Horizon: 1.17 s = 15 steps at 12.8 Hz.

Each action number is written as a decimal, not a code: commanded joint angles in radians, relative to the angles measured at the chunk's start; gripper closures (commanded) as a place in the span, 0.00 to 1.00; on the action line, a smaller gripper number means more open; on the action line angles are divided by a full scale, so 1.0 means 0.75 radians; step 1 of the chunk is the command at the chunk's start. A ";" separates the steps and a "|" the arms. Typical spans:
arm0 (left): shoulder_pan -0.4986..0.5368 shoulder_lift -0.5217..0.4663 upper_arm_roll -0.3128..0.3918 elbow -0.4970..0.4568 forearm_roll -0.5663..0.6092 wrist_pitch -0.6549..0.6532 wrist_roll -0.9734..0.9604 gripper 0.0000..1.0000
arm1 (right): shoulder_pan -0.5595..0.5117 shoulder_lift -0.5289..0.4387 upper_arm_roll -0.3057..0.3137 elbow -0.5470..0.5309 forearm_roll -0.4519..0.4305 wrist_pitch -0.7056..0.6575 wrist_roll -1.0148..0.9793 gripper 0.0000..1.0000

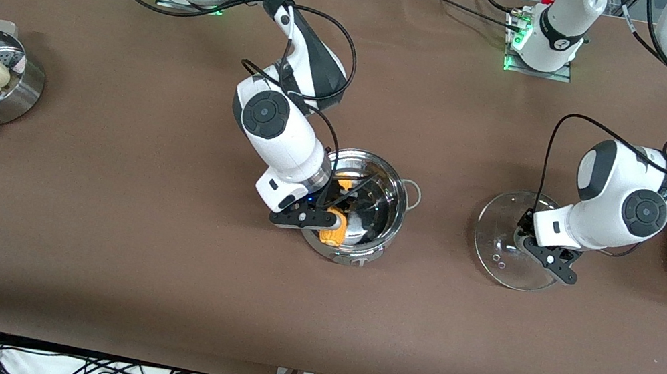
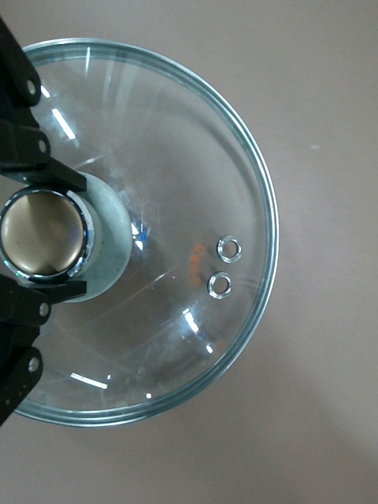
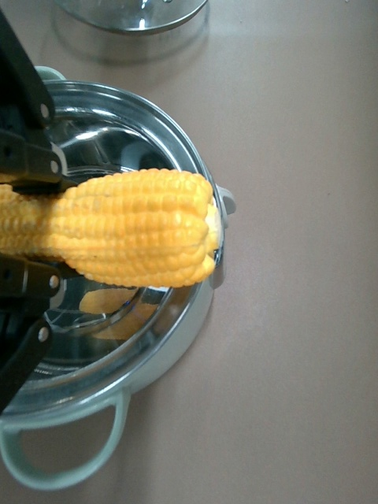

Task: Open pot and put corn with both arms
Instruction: 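Lower the lid beside the pot while the right gripper lowers the corn inside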

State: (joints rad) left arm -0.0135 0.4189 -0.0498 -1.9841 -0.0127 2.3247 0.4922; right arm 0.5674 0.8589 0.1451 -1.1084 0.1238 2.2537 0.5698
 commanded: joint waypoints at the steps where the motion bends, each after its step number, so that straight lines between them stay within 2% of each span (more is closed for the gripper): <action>1: 0.024 -0.025 -0.020 -0.061 0.021 0.048 0.037 0.78 | 0.010 0.061 0.011 0.042 0.027 0.053 0.020 0.85; 2: 0.024 -0.017 -0.020 -0.061 0.021 0.046 0.037 0.74 | 0.019 0.082 0.011 0.040 0.029 0.077 0.018 0.84; 3: 0.024 -0.012 -0.020 -0.061 0.021 0.048 0.037 0.58 | 0.023 0.102 0.011 0.040 0.029 0.092 0.017 0.82; 4: 0.024 -0.008 -0.020 -0.063 0.021 0.046 0.037 0.32 | 0.027 0.115 0.011 0.040 0.029 0.108 0.020 0.81; 5: 0.026 -0.008 -0.020 -0.061 0.021 0.046 0.037 0.01 | 0.035 0.123 0.011 0.040 0.029 0.108 0.024 0.74; 6: 0.026 -0.010 -0.020 -0.061 0.021 0.042 0.037 0.00 | 0.035 0.121 0.011 0.040 0.029 0.106 0.044 0.60; 7: 0.026 -0.014 -0.020 -0.056 0.021 0.034 0.037 0.00 | 0.037 0.119 0.011 0.040 0.031 0.106 0.060 0.26; 8: 0.026 -0.023 -0.020 -0.050 0.021 0.024 0.037 0.00 | 0.041 0.115 0.011 0.040 0.029 0.104 0.064 0.00; 10: 0.026 -0.071 -0.020 -0.034 0.009 -0.029 0.013 0.00 | 0.039 0.107 0.013 0.042 0.031 0.084 0.067 0.00; 13: 0.024 -0.161 -0.022 0.050 -0.001 -0.237 -0.079 0.00 | 0.035 0.080 0.029 0.042 0.027 0.020 0.069 0.00; 15: 0.010 -0.253 -0.024 0.074 -0.001 -0.336 -0.193 0.00 | -0.004 -0.007 0.013 0.042 0.017 -0.134 0.052 0.00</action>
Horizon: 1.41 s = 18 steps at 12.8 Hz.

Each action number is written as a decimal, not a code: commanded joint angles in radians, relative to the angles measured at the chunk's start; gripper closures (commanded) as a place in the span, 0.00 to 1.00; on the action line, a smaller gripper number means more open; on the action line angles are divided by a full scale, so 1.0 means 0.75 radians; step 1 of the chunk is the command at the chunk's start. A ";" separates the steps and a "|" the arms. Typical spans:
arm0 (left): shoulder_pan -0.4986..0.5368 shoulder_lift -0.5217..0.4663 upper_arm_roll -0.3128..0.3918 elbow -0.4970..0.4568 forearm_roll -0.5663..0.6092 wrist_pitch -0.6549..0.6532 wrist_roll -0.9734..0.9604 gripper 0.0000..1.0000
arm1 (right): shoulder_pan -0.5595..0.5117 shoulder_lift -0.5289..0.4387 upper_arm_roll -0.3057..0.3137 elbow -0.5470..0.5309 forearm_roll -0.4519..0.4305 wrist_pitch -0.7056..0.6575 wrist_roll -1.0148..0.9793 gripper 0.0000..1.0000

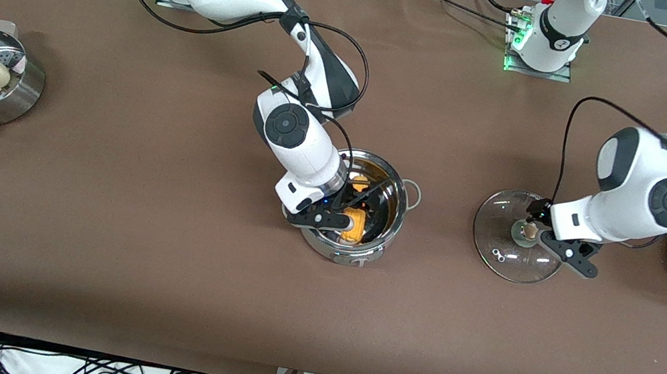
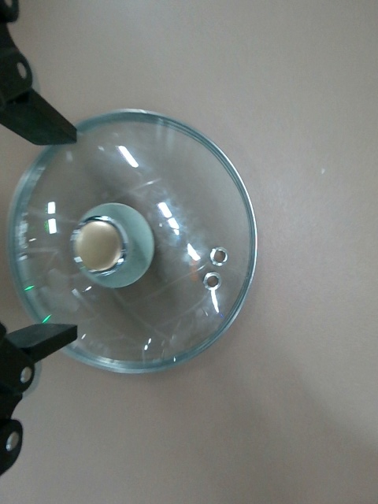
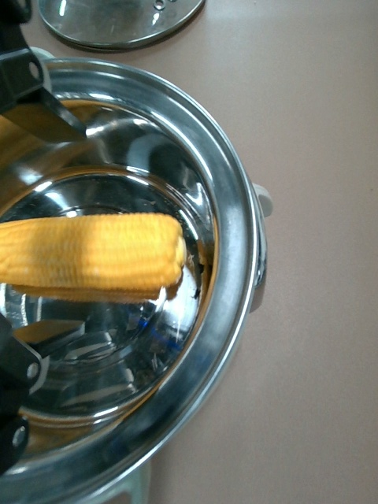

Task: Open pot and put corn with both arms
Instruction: 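Open both grippers, releasing the lid and the corn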

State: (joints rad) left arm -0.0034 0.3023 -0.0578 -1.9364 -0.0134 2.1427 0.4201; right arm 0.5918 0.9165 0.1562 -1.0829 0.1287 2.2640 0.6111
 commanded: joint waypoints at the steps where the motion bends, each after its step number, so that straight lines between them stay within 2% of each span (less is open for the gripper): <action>1: -0.006 -0.145 -0.029 0.033 -0.003 -0.183 -0.157 0.00 | -0.091 -0.138 0.004 0.008 0.008 -0.244 -0.037 0.00; 4: -0.004 -0.221 -0.044 0.202 -0.005 -0.492 -0.235 0.00 | -0.267 -0.303 0.002 0.004 0.017 -0.510 -0.313 0.00; 7: -0.004 -0.260 -0.066 0.450 -0.005 -0.815 -0.374 0.00 | -0.449 -0.438 0.000 0.002 0.009 -0.739 -0.408 0.00; 8: -0.004 -0.266 -0.064 0.507 -0.003 -0.852 -0.388 0.00 | -0.492 -0.485 -0.006 0.002 -0.006 -0.829 -0.418 0.00; 9: 0.004 -0.303 -0.062 0.524 -0.003 -0.853 -0.386 0.00 | -0.529 -0.516 -0.038 0.002 -0.032 -0.935 -0.422 0.00; 11: 0.005 -0.376 -0.034 0.504 -0.029 -0.844 -0.398 0.00 | -0.542 -0.567 -0.173 0.002 -0.067 -1.148 -0.481 0.00; 13: -0.010 -0.436 -0.009 0.447 -0.015 -0.840 -0.529 0.00 | -0.542 -0.590 -0.334 0.004 -0.065 -1.265 -0.675 0.00; 15: -0.012 -0.438 -0.005 0.432 -0.013 -0.840 -0.617 0.00 | -0.540 -0.592 -0.451 0.004 -0.067 -1.343 -0.776 0.00; 17: -0.012 -0.440 0.018 0.396 -0.015 -0.779 -0.601 0.00 | -0.542 -0.606 -0.498 -0.002 -0.077 -1.333 -0.778 0.00; 18: -0.014 -0.444 0.020 0.373 -0.013 -0.755 -0.601 0.00 | -0.552 -0.615 -0.491 -0.012 -0.136 -1.329 -0.768 0.00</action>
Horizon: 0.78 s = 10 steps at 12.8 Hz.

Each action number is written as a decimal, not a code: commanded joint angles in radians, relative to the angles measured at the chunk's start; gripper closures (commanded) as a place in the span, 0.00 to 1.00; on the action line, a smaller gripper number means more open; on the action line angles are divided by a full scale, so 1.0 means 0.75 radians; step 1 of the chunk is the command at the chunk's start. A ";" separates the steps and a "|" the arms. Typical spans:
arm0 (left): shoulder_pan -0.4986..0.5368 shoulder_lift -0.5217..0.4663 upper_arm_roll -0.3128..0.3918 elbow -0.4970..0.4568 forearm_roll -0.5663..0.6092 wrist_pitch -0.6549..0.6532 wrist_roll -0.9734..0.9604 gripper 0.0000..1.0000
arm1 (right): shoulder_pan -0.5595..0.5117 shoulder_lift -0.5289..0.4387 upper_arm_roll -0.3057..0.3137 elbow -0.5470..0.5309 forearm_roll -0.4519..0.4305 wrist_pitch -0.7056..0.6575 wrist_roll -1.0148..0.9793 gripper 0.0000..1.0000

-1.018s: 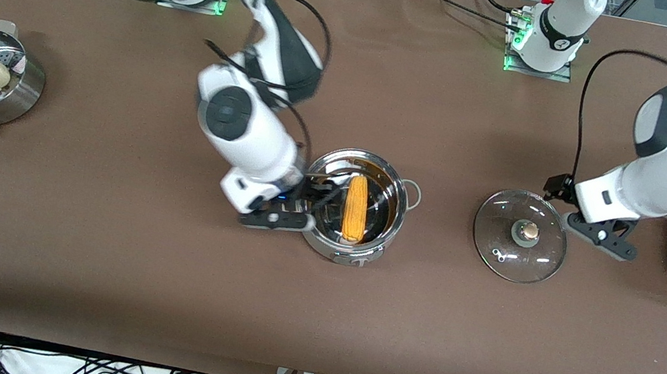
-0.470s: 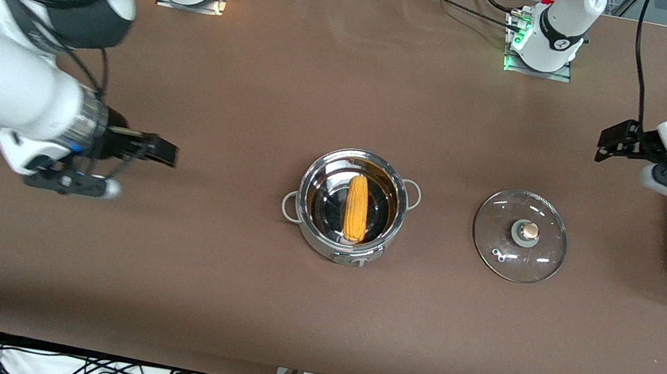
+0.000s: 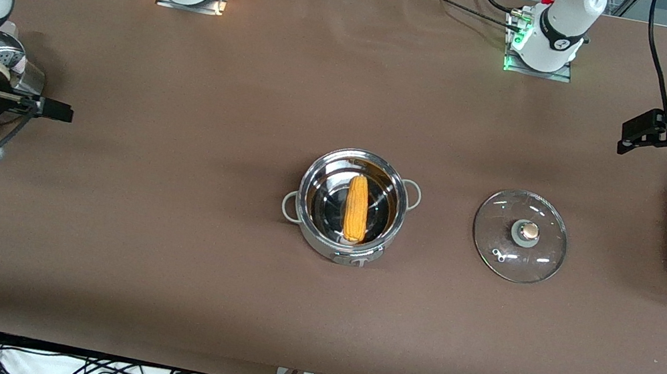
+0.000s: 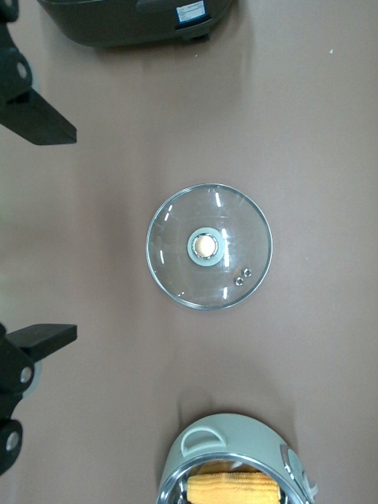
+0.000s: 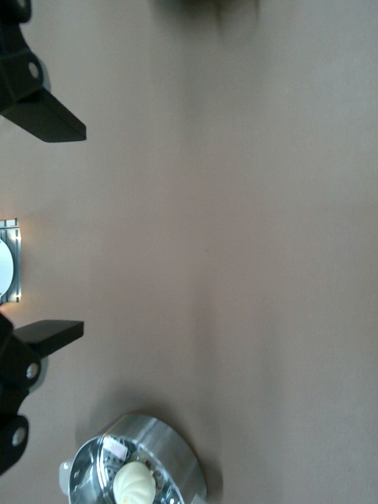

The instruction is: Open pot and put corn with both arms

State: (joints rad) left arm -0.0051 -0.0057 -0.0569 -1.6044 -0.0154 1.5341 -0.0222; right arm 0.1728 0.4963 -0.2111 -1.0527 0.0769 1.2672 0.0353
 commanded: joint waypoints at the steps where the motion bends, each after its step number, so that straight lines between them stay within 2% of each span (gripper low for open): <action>1: -0.016 -0.052 0.019 -0.102 -0.008 0.075 -0.019 0.00 | -0.007 -0.103 0.003 -0.107 -0.084 0.004 0.016 0.00; 3: -0.026 -0.103 0.019 -0.184 -0.028 0.108 -0.032 0.00 | -0.046 -0.250 0.052 -0.319 -0.092 0.150 0.014 0.00; 5: -0.020 -0.132 0.023 -0.225 -0.027 0.137 -0.044 0.00 | -0.272 -0.409 0.237 -0.502 -0.094 0.243 0.010 0.00; 6: -0.018 -0.125 0.021 -0.215 -0.022 0.135 -0.054 0.00 | -0.346 -0.471 0.289 -0.563 -0.092 0.243 0.010 0.00; 10: -0.016 -0.103 0.014 -0.196 -0.020 0.127 -0.073 0.00 | -0.353 -0.604 0.302 -0.641 -0.076 0.249 0.004 0.00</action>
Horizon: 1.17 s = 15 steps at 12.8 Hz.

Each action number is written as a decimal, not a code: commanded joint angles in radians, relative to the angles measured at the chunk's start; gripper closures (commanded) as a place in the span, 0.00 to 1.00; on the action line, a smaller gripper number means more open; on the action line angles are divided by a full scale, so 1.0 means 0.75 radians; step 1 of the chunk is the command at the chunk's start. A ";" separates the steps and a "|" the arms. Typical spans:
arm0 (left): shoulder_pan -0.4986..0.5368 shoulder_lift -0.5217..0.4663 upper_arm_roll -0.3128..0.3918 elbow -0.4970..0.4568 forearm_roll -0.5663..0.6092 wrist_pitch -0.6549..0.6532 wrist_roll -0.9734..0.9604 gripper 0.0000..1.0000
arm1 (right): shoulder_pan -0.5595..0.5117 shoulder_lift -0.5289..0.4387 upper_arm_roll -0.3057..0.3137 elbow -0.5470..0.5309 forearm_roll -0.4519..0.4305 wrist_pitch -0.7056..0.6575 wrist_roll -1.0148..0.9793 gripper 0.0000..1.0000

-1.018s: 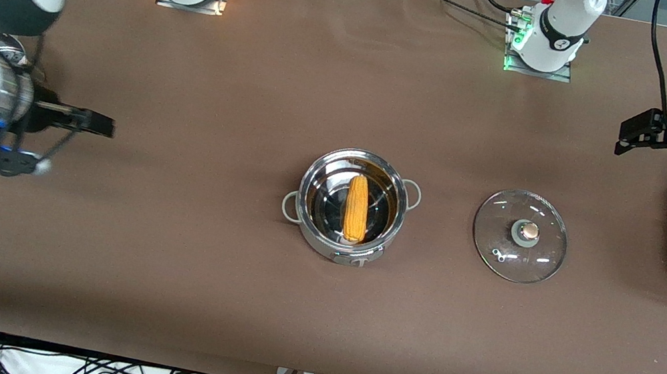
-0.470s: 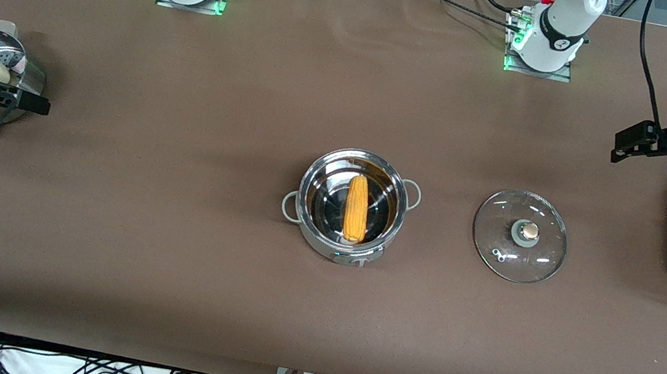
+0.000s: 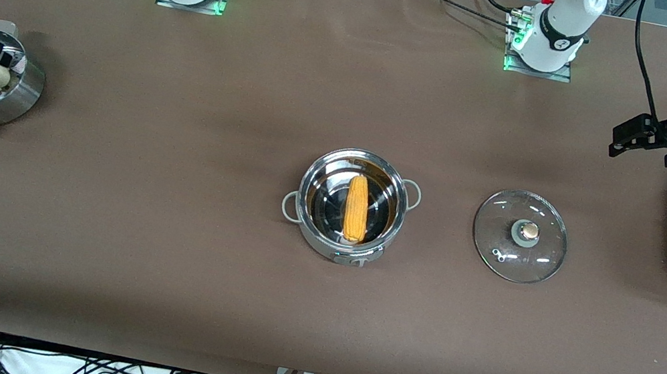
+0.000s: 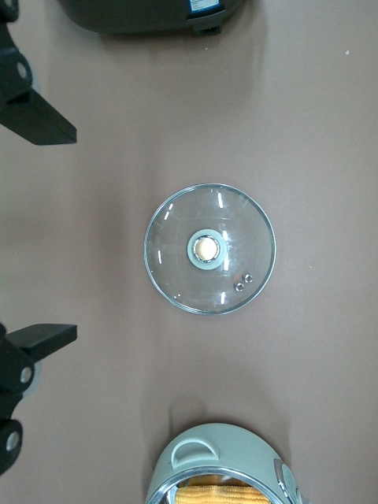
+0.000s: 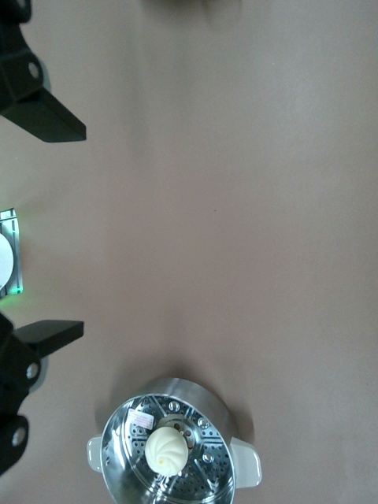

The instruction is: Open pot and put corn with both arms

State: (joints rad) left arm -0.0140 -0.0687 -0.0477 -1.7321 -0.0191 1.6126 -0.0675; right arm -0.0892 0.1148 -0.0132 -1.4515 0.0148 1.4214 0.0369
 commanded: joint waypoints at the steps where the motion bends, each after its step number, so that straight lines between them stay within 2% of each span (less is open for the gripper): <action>1: -0.004 -0.019 0.004 -0.026 -0.013 0.020 -0.012 0.00 | 0.016 -0.124 0.048 -0.140 0.001 0.044 -0.002 0.00; 4: -0.004 -0.013 0.000 -0.024 -0.015 0.020 -0.035 0.00 | 0.021 -0.151 0.069 -0.220 -0.012 0.107 -0.004 0.00; 8: -0.012 0.004 -0.002 0.006 -0.018 0.016 -0.047 0.00 | 0.027 -0.065 0.106 -0.145 -0.124 0.101 -0.008 0.00; 15: -0.010 0.002 -0.004 0.011 -0.026 -0.017 -0.045 0.00 | 0.025 -0.020 0.104 -0.106 -0.112 0.115 0.002 0.00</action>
State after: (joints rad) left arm -0.0181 -0.0670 -0.0525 -1.7341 -0.0196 1.6146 -0.0975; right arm -0.0702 0.0890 0.0617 -1.5577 -0.0583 1.5139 0.0356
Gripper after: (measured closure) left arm 0.000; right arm 0.000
